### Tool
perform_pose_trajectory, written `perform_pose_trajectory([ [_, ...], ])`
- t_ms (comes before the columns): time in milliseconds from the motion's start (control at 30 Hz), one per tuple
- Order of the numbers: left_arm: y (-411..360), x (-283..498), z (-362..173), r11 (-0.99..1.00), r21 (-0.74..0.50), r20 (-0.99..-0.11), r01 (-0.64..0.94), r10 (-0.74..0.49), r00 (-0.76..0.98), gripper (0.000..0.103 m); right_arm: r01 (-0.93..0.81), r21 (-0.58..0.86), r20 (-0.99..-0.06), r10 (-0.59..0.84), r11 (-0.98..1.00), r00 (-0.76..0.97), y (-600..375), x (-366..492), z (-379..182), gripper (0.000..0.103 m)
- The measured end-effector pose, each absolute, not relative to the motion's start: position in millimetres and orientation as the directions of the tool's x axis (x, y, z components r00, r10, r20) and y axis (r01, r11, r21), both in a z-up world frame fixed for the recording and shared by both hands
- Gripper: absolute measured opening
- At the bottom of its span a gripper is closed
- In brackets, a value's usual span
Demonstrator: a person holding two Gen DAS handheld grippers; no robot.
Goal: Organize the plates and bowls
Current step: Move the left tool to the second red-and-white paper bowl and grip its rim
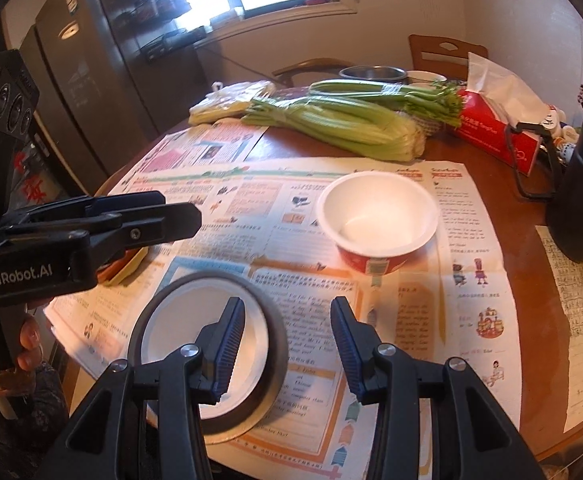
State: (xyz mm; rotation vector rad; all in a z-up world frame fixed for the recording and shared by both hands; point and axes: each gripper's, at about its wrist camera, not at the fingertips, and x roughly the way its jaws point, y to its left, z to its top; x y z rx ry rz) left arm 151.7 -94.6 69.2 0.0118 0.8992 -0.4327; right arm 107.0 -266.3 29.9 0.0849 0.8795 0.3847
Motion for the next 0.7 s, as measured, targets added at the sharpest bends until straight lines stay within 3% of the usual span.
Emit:
perform_pose_trajectory([
  [700, -131.5, 213.6, 77.1, 0.885, -0.131, -0.785, 0.447, -0.368, 0.498, 0.058, -0.106, 0.294, -0.697, 0.288, 0.950, 0.657, -314.5, 144.9, 41.9, 0.046],
])
